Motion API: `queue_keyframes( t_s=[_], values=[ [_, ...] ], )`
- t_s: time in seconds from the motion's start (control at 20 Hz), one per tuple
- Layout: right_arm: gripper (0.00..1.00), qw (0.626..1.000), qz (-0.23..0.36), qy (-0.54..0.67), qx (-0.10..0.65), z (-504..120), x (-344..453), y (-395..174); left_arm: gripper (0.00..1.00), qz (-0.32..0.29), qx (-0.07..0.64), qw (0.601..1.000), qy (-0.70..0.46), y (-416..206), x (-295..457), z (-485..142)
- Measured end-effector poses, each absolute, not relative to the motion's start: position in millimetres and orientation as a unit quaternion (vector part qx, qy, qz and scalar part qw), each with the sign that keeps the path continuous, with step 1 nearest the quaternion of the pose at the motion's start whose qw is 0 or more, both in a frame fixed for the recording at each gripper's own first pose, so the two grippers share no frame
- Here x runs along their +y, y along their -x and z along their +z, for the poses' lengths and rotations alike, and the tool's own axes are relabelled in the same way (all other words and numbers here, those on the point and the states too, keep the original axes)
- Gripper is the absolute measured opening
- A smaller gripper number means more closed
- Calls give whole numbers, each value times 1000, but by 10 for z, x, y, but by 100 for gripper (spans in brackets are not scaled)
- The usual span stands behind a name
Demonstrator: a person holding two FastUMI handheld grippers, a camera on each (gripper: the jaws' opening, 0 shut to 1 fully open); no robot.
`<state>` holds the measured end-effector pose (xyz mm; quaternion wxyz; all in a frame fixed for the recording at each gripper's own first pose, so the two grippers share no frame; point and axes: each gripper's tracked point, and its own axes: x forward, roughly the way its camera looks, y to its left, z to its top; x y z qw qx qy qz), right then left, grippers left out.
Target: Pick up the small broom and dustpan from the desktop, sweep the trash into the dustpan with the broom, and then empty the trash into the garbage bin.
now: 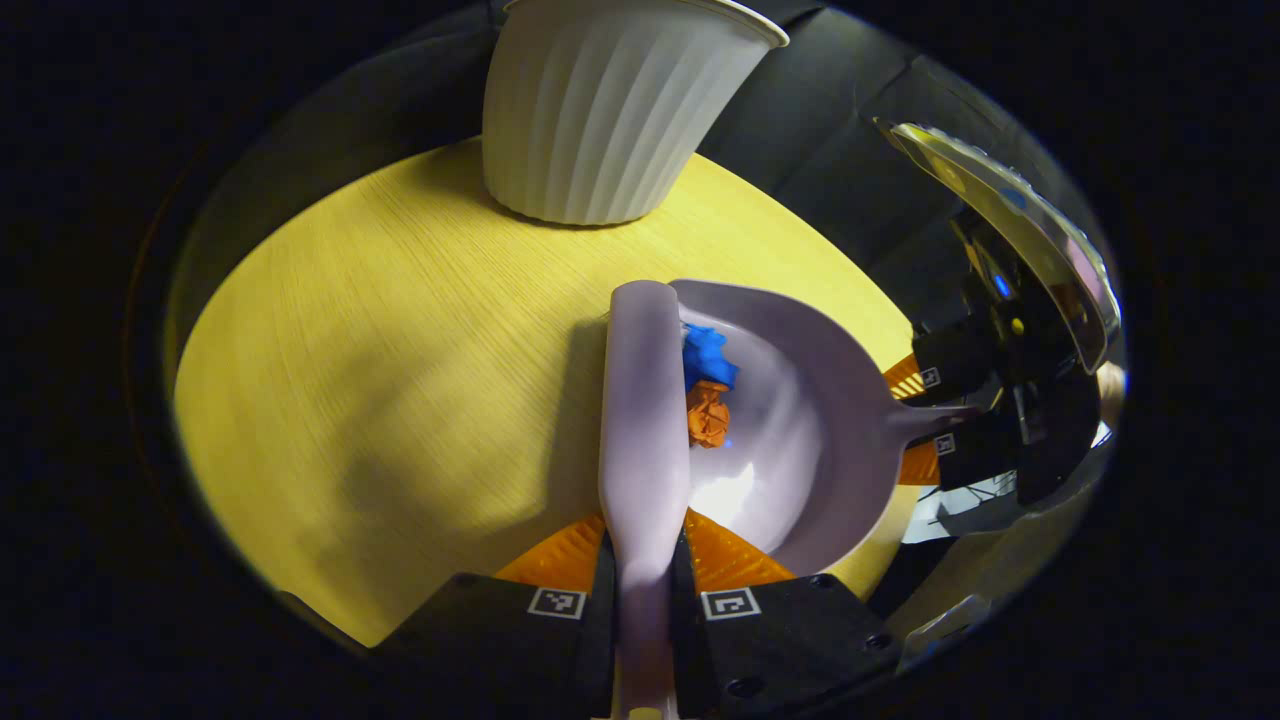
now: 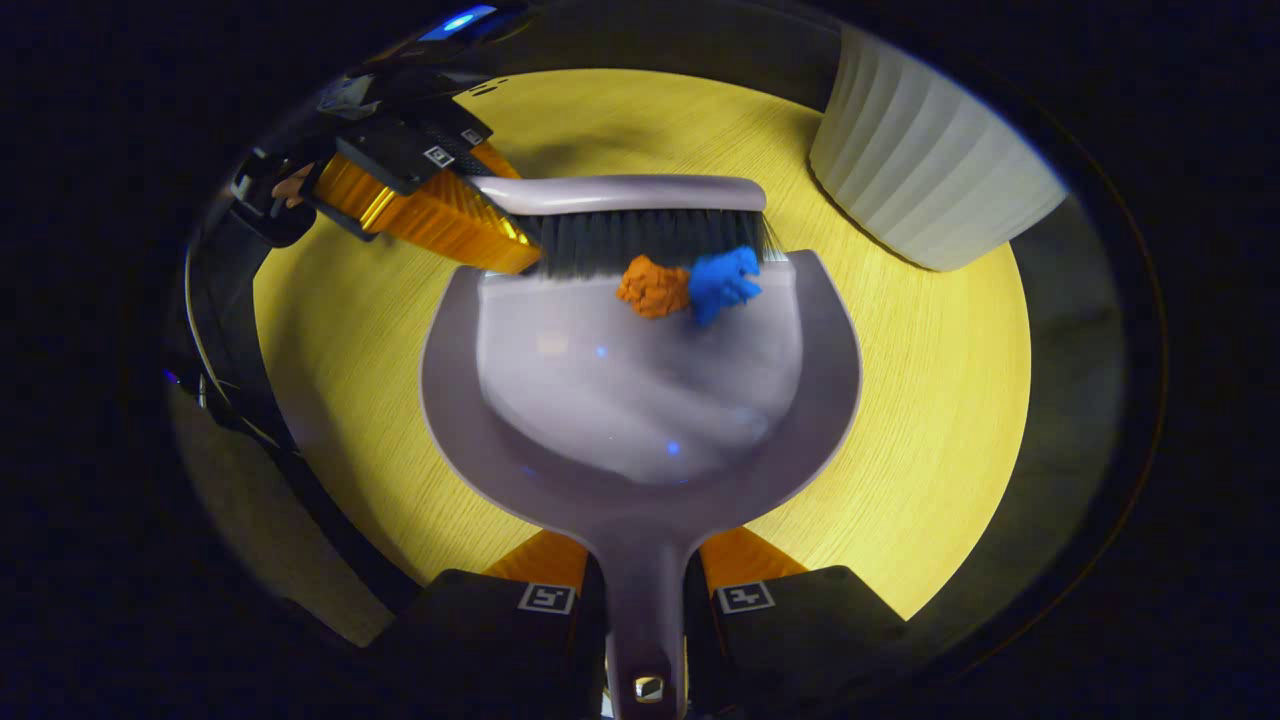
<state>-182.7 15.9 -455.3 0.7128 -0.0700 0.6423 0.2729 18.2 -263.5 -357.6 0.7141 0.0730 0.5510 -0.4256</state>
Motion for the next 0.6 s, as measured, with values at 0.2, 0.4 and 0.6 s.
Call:
queue_keyframes(
  t_s=[0.2,0.4,0.6],
  values=[
    [32,728,243,43,640,-4602,196,1841,28,-397,536,743,-49,-236,-2605,-3335],
    [36,748,197,11,633,-4550,246,1846,27,-361,499,786,-47,-212,-2419,-3139],
    [36,760,142,-15,634,-4247,179,1835,28,-325,474,816,-63,-209,-2025,-2996]
  ],
)
